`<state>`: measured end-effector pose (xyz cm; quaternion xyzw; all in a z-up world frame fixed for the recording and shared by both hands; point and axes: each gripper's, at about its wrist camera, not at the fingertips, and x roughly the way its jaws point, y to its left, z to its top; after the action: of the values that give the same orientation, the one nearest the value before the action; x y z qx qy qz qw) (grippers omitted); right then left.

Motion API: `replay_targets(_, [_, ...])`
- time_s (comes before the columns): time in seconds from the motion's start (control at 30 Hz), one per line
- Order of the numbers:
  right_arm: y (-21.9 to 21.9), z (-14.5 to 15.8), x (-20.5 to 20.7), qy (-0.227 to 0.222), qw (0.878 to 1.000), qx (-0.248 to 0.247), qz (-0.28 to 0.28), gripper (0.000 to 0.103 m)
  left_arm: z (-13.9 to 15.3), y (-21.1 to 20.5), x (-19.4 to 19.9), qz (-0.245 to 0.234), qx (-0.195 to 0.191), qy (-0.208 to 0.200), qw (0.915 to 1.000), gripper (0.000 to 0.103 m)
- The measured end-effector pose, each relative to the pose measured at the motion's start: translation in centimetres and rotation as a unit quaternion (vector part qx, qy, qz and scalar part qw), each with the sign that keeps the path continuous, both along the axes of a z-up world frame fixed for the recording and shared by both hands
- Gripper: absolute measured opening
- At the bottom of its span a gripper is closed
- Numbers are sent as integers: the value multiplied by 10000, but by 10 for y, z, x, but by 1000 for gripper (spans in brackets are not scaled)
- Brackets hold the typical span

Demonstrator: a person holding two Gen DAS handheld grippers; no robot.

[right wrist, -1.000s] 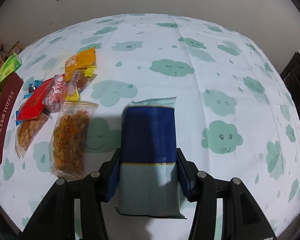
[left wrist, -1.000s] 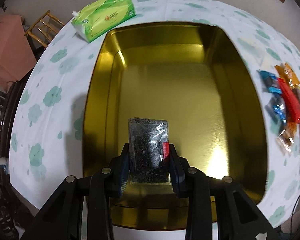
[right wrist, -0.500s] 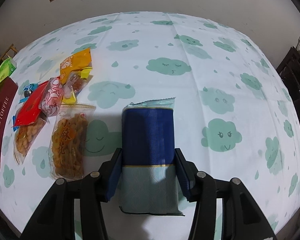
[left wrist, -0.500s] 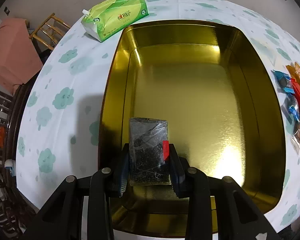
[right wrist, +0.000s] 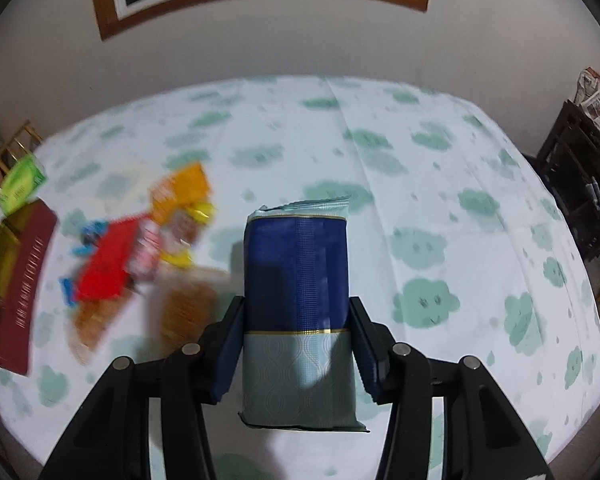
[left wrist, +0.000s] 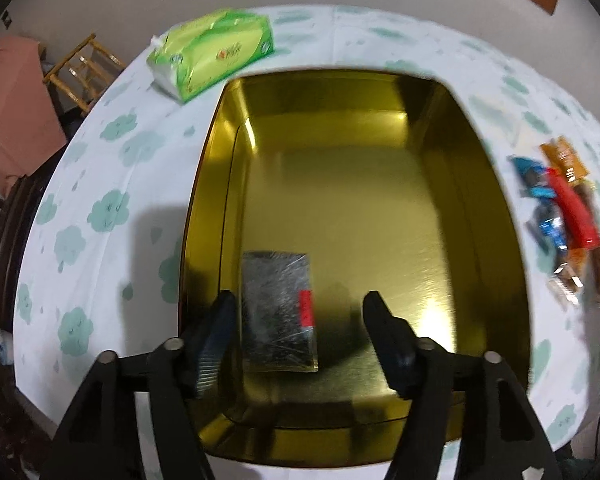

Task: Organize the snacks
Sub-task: 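Carry the dark packet into the gold tin and open the left tool while the right tool holds its pack, then move the blue-and-teal pack over the gold tin and release it with the right tool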

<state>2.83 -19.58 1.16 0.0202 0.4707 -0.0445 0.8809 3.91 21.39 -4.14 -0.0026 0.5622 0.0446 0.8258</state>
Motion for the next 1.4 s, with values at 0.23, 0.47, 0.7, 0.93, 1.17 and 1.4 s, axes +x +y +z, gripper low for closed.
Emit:
replay_targets(0.23, [86,13,9,-33,9936,555,979,50,41,20,-17,215,-240,-686,9971,73])
replay_targets(0.47, [207,10,14,129,9719,830,2199,50,59,70,-48,959,268,-888,9911,76])
replay_targets(0.7, [291,-3,14,261,9536,849,2875,50,42,104,-77,1465,241,-650,9868,76])
replay_targets(0.93, [333,-24,15,462,9437,637,3214,50,27,115,-90,1717,116,-502,9838,76])
replay_targets(1.17, [350,-39,20,547,9424,429,3271,50,28,113,-91,1688,93,-486,9844,76])
replay_targets(1.4, [356,-54,25,709,9406,392,3297,51,30,106,-87,1623,71,-491,9855,76])
